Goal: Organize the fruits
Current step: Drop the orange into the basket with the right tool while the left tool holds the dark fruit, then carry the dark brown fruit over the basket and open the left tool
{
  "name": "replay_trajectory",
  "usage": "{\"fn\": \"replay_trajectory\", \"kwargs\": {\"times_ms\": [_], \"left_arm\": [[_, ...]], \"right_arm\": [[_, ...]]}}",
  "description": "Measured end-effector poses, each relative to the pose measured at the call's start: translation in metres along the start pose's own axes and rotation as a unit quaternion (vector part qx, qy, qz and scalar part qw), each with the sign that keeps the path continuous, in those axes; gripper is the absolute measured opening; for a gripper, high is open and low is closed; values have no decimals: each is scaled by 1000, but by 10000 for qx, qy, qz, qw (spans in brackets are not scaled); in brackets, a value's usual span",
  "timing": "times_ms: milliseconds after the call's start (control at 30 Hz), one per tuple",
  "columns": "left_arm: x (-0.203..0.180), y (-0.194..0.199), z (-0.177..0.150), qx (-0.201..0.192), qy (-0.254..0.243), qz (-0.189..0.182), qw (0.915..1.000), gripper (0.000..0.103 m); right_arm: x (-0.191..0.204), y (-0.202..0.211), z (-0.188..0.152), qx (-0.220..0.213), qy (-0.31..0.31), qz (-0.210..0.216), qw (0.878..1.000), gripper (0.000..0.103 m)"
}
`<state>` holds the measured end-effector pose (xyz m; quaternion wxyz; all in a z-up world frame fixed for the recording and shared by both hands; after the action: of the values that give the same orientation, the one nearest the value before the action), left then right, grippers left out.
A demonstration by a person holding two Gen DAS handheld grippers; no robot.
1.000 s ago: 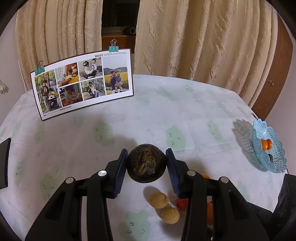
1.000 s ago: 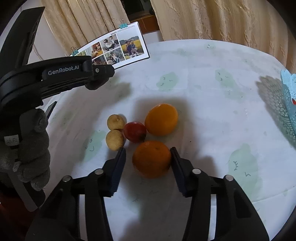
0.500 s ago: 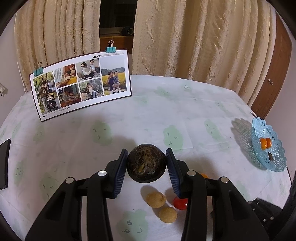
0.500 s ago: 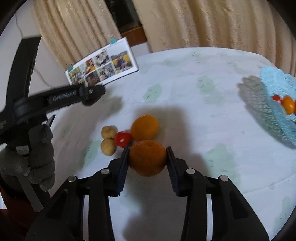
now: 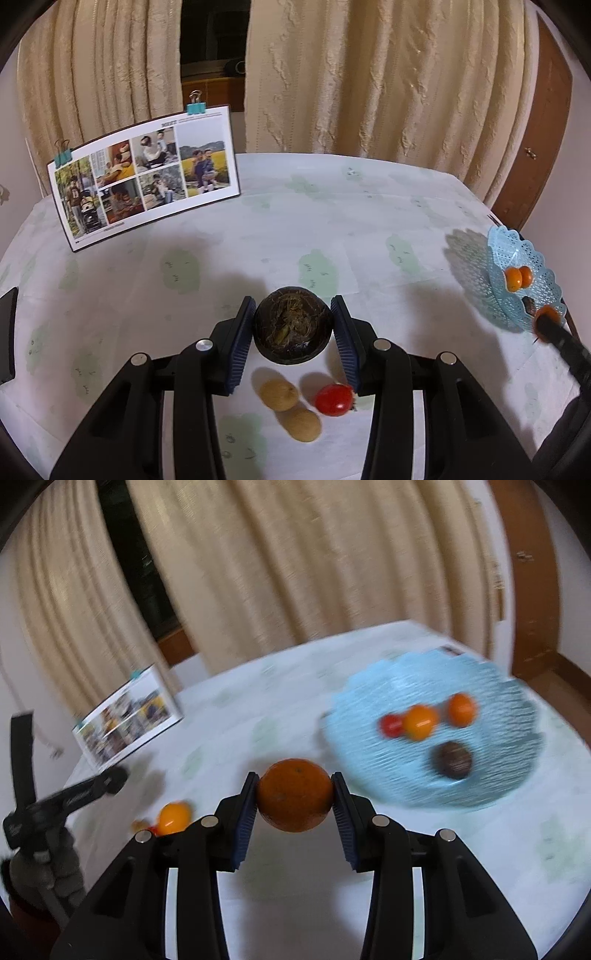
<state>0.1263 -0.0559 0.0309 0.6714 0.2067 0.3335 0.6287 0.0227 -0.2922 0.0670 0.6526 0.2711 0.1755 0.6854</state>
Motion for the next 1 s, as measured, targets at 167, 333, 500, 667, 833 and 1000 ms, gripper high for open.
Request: {"fn": "replay_trajectory", "kwargs": {"times_ms": [167,333,500,667,833,1000], "left_arm": [[-16,1,-1,20,-113,-69,9999,42],[-34,1,-3,33,-246,-129,9996,42],[-49,0,-4,51,-366,-167,9992,42],[-63,0,-6,67,-485,-181,9986,42],[-81,0,-8,92,-636,-243,9976,43],[-108,-1,-12,137,-846,-373,9956,42]], "right_arm": [[-48,15,5,-220,-248,-526,9981,41],[-95,25,7,-362,-475,-1055,9926,41],[-126,19,5,-316,-565,-1350,9887,41],[-146,15,1,-295,-738,-1433,9865,42],[-154,27,2,-557,-831,-1562,9827,51],[-156,38,-2,-869,-775,-1898,9749,51]]}}
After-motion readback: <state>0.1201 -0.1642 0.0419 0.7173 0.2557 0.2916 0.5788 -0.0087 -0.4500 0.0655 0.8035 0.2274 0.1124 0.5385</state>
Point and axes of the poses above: each gripper's, at about its wrist camera, not at the fingertips, and y roughly against the way its jaws point, x to its left, z to its top, the point moved 7 cm from there along -y, roughly the way its jaws point, and after that the axes turned 9 degrees about y, right-handed, at the moved point
